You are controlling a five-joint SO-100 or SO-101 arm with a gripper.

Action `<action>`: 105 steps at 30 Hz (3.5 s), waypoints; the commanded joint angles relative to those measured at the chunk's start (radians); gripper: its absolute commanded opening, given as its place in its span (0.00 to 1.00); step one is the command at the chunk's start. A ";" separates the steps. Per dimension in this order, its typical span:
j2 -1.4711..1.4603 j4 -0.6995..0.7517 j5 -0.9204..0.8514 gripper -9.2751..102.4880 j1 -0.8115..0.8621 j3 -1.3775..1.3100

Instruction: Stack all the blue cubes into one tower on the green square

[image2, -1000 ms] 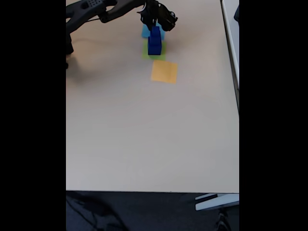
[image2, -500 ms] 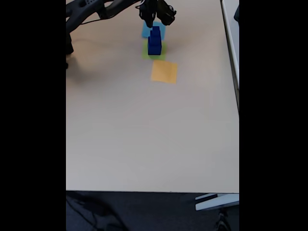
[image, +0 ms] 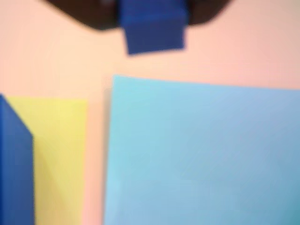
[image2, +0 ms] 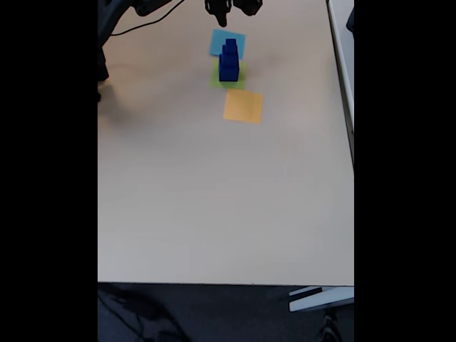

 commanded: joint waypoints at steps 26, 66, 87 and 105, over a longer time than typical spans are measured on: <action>0.209 -0.058 -0.229 0.08 0.172 0.092; 0.114 -0.061 -0.156 0.08 0.183 0.049; 0.106 -0.066 -0.176 0.08 0.195 0.044; 0.124 -0.058 -0.170 0.08 0.183 0.044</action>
